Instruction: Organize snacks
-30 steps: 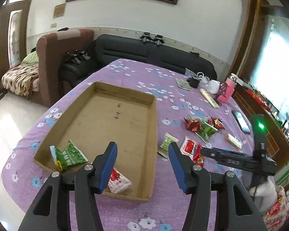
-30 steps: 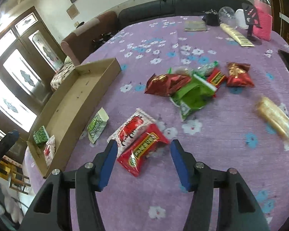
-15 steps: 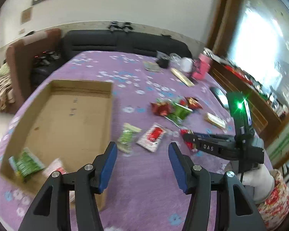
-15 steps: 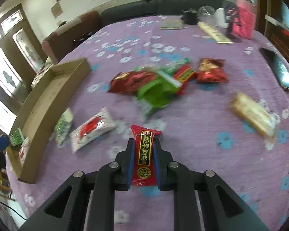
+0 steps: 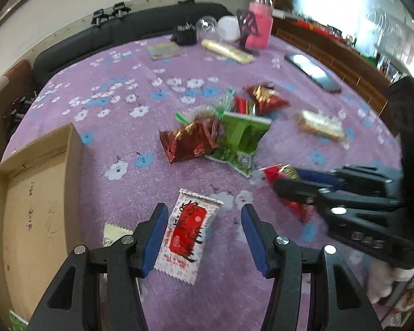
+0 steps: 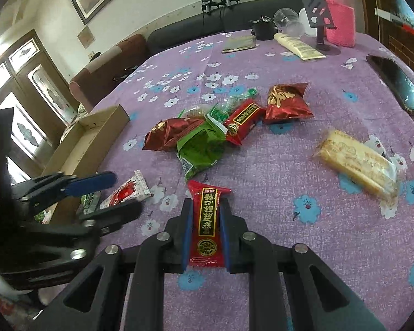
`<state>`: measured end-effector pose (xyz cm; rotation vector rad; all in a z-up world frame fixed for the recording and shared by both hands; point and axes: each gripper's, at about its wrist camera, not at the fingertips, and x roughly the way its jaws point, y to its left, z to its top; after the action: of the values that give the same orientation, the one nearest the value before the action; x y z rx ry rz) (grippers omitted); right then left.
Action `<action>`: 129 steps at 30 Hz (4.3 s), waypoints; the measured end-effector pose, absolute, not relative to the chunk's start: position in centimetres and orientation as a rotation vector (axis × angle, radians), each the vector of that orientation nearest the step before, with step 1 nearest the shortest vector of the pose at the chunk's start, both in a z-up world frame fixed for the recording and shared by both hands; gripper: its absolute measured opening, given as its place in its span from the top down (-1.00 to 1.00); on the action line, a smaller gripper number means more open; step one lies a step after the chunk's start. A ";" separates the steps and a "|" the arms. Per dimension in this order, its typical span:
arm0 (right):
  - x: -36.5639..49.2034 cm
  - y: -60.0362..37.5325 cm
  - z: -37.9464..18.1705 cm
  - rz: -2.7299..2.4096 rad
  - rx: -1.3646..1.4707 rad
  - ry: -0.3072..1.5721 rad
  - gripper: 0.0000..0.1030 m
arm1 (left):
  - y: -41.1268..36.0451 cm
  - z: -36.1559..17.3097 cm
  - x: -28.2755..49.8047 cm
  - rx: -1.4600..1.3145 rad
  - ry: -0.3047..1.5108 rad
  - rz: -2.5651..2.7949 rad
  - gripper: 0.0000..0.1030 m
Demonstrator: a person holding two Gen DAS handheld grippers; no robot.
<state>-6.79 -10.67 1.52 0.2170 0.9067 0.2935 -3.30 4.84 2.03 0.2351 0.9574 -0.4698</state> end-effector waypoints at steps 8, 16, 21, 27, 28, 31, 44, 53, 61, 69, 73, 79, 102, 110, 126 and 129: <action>-6.9 -10.7 1.5 0.295 0.222 0.906 0.67 | 4.5 1.1 -4.2 0.228 0.964 -0.450 0.48; -7.4 -10.9 2.0 0.286 0.225 0.859 0.67 | 6.1 4.1 -7.3 0.091 0.894 -0.456 0.48; -7.8 -10.7 2.5 0.279 0.208 0.824 0.67 | 10.7 7.7 -9.8 -0.021 0.818 -0.386 0.48; -8.8 -8.8 5.0 0.354 0.225 0.819 0.67 | 18.9 8.9 -11.3 -0.084 0.781 -0.193 0.47; -9.1 -7.9 5.6 0.381 0.216 0.819 0.67 | 20.7 8.8 -11.3 -0.100 0.783 -0.156 0.47; -9.4 -4.4 7.4 0.472 0.187 0.823 0.66 | 24.3 8.2 -11.2 -0.145 0.792 -0.088 0.47; -5.9 15.5 4.5 0.664 0.004 1.004 0.66 | 31.1 4.2 -6.4 -0.241 0.876 0.020 0.41; -5.2 16.2 4.4 0.666 0.049 1.023 0.63 | 32.5 4.9 -7.1 -0.315 0.842 -0.025 0.11; -6.0 5.9 7.5 0.444 0.021 0.883 0.37 | 32.4 6.8 -14.1 -0.449 0.724 -0.091 -0.21; -3.8 3.8 2.9 0.367 0.157 1.018 0.37 | 30.0 7.1 -16.4 -0.450 0.719 -0.101 -0.21; -2.8 5.6 1.5 0.353 0.166 1.042 0.37 | 28.2 8.4 -17.1 -0.386 0.696 -0.121 -0.21; -3.5 6.3 1.9 0.322 0.083 1.013 0.69 | 26.3 8.4 -17.0 -0.353 0.704 -0.146 -0.21; -7.9 -15.1 6.7 0.201 0.214 0.822 0.36 | 17.2 7.2 -16.3 -0.229 0.788 -0.320 -0.21; -4.4 -13.2 4.5 0.273 0.254 0.890 0.35 | 12.3 5.1 -14.9 -0.178 0.879 -0.395 -0.21; -0.2 -9.8 1.5 0.310 0.355 0.945 0.67 | 8.9 2.5 -10.4 0.013 0.930 -0.328 -0.21; -0.2 -10.6 1.3 0.319 0.392 0.947 0.77 | 8.4 1.8 -9.1 0.023 0.951 -0.320 -0.16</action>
<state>-0.18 -10.58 1.33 0.3918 0.9473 0.3190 -9.13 8.39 1.75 0.0227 0.9508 -0.3201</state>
